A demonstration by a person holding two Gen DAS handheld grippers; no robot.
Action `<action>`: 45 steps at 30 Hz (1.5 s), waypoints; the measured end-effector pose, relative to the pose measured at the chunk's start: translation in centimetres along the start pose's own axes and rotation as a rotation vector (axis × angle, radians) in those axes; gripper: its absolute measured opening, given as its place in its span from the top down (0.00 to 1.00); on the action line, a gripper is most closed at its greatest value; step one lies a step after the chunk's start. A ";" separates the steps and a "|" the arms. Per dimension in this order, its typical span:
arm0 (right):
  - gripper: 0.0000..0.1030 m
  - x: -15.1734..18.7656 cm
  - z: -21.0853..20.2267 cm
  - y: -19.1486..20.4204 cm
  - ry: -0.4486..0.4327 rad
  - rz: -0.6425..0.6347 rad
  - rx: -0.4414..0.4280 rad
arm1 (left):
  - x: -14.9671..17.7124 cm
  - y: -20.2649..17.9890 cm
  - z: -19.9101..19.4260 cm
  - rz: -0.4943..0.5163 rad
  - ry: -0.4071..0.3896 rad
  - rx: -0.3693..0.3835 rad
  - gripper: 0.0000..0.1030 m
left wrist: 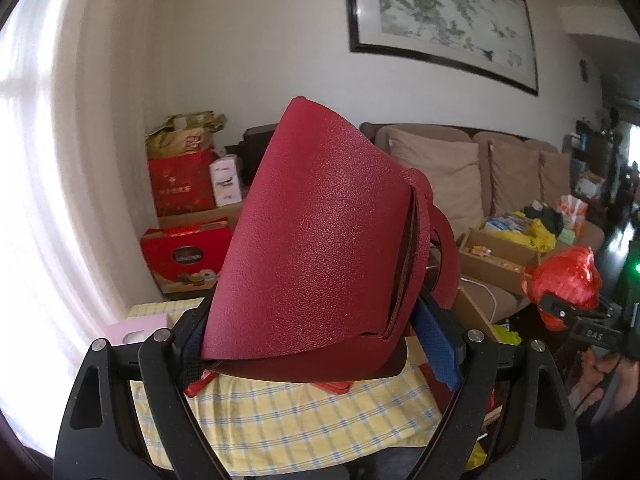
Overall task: Organize objects
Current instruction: 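Turn with the dark red bag and raffia ball toward the cardboard box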
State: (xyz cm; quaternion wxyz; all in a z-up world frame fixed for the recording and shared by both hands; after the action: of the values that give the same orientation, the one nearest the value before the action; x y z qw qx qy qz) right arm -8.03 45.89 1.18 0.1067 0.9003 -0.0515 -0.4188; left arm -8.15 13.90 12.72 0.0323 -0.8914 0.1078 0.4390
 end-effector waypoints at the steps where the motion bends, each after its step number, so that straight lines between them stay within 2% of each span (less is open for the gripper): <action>1: 0.07 -0.1 0.0 -0.2 0.000 0.002 0.001 | 0.0 -0.5 0.1 0.008 0.000 0.003 0.16; 13: 0.07 -0.6 0.2 -2.5 0.003 0.039 0.012 | -0.4 -5.2 1.9 0.065 0.019 0.042 0.16; 20: 0.07 -0.7 0.4 -3.1 0.010 0.054 0.012 | -0.3 -6.5 3.2 0.059 0.039 0.075 0.16; 24: 0.07 -0.7 0.7 -3.5 0.018 0.066 0.019 | -0.4 -6.7 3.6 0.019 0.052 0.129 0.16; 28: 0.07 -0.7 0.9 -3.9 0.024 0.074 0.024 | -0.6 -8.4 3.9 0.046 0.049 0.168 0.16; 37: 0.07 -0.3 2.3 -6.3 0.059 0.143 0.015 | -0.2 -11.1 5.5 0.067 0.085 0.209 0.16; 45: 0.07 0.0 3.9 -7.2 0.092 0.171 0.010 | 0.4 -11.6 7.1 0.063 0.112 0.238 0.16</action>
State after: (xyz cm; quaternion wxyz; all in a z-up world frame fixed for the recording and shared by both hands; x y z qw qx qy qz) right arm -10.96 52.31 -2.96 0.1395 0.9115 -0.1252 -0.3662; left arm -10.89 26.21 7.65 0.1177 -0.9006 0.1888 0.3734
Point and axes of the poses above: each gripper's, at about its wrist camera, not at the fingertips, and z roughly the way its jaws point, y to its left, x to its underside, the point moved 4 cm from there along z, roughly the way its jaws point, and after that the axes turned 12 degrees about y, right-handed, at the moved point
